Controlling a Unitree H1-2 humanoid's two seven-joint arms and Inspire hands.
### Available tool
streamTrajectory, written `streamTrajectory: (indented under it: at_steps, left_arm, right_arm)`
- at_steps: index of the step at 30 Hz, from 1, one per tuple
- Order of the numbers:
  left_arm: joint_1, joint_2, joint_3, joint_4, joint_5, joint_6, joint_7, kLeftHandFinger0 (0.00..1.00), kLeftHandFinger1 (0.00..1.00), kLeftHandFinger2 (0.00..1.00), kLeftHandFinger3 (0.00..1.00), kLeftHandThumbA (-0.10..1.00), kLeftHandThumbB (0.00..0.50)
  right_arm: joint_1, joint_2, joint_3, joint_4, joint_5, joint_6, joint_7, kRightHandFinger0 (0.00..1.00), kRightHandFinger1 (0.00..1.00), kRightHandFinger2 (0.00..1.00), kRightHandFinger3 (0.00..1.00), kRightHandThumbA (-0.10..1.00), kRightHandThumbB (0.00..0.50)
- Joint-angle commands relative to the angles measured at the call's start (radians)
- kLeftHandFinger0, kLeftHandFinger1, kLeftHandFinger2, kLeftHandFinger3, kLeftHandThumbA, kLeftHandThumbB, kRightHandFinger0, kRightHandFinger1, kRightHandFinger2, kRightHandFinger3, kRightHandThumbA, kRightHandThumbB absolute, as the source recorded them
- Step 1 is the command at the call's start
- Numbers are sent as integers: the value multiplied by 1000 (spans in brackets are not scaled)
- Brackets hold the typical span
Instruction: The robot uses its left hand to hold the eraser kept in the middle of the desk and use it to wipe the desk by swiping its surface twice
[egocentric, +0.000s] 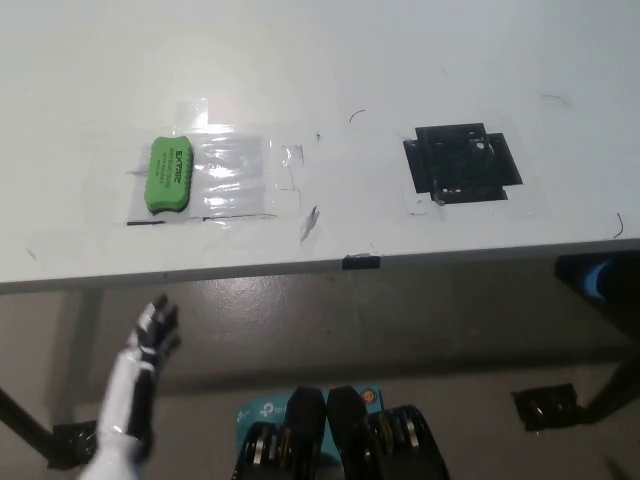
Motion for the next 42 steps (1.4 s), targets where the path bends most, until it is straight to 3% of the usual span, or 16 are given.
streamTrajectory:
  at_steps: [1, 2, 4, 5, 9, 12, 14, 17, 19, 20, 22, 26, 29, 33, 39, 42]
  left_arm:
    - [-54, 97, 11, -198, -19, 118, -81, 1000, 1000, 1000, 1000, 1000, 195]
    - [-93, 142, 29, -287, -39, 190, -97, 1000, 1000, 1000, 1000, 1000, 182]
    - [-127, 181, 42, -341, -60, 232, -108, 1000, 1000, 1000, 1000, 1000, 152]
    - [-155, 203, 53, -379, -71, 302, -113, 1000, 1000, 1000, 1000, 1000, 198]
    - [-296, 314, 65, -365, -63, 313, -153, 1000, 1000, 1000, 1000, 1000, 231]
    - [-410, 379, 39, -288, -12, 305, -173, 1000, 1000, 1000, 1000, 1000, 206]
    - [-519, 445, -16, -146, 59, 234, -201, 1000, 1000, 1000, 1000, 1000, 150]
    - [-610, 540, -122, -18, 183, 145, -246, 1000, 1000, 1000, 1000, 1000, 116]
    - [-699, 611, -224, 138, 310, 24, -246, 1000, 1000, 1000, 1000, 1000, 158]
    - [-736, 630, -261, 184, 352, 0, -246, 1000, 1000, 1000, 1000, 1000, 222]
    - [-833, 667, -358, 311, 473, -84, -231, 1000, 1000, 1000, 1000, 1000, 229]
    - [-1007, 712, -542, 477, 754, -163, -170, 1000, 1000, 1000, 1000, 1000, 339]
    - [-1092, 719, -652, 568, 890, -187, -131, 1000, 1000, 1000, 1000, 1000, 349]
    - [-1192, 720, -818, 650, 1105, -114, -198, 1000, 1000, 1000, 1000, 1000, 430]
    - [-1188, 714, -862, 722, 1085, -54, -148, 1000, 1000, 1000, 1000, 1000, 454]
    - [-1156, 705, -902, 732, 1106, -15, -129, 1000, 1000, 1000, 1000, 1000, 460]
  right_arm:
    - [-20, -21, -3, -26, 8, -6, -12, 958, 970, 939, 947, 1000, 79]
    - [-21, -20, -4, -30, 9, 0, -13, 956, 968, 937, 943, 1000, 90]
    - [-21, -18, -5, -33, 10, 7, -13, 956, 966, 933, 935, 1000, 99]
    - [-21, -18, -6, -34, 14, 12, -12, 962, 967, 933, 933, 1000, 103]
    - [-23, -19, -9, -30, 17, 14, -13, 976, 972, 938, 936, 1000, 113]
    - [-16, -21, -7, -32, 12, 10, -12, 975, 978, 945, 944, 1000, 101]
    - [-13, -20, -6, -28, 10, 6, -13, 974, 978, 944, 944, 1000, 97]
    - [-8, -23, -4, -26, 6, 1, -12, 983, 979, 941, 940, 1000, 88]
    - [-7, -20, -2, -31, 8, 7, -12, 991, 983, 940, 940, 1000, 64]
    - [-8, -21, -1, -29, 6, 6, -11, 984, 976, 936, 949, 1000, 61]
    - [-9, -23, -2, -30, 8, 11, -10, 982, 972, 933, 953, 1000, 62]
    - [-3, -21, 1, -37, 8, 14, -7, 967, 963, 928, 957, 1000, 54]
    - [-2, -22, 3, -36, 5, 17, -6, 985, 979, 943, 969, 1000, 49]
    - [-5, -21, 0, -27, 6, 12, -11, 966, 966, 928, 952, 1000, 62]
    - [0, -23, 3, -31, 10, 17, -3, 995, 985, 942, 969, 1000, 56]
    - [8, -20, 3, -27, 18, 9, 2, 998, 973, 930, 951, 1000, 104]
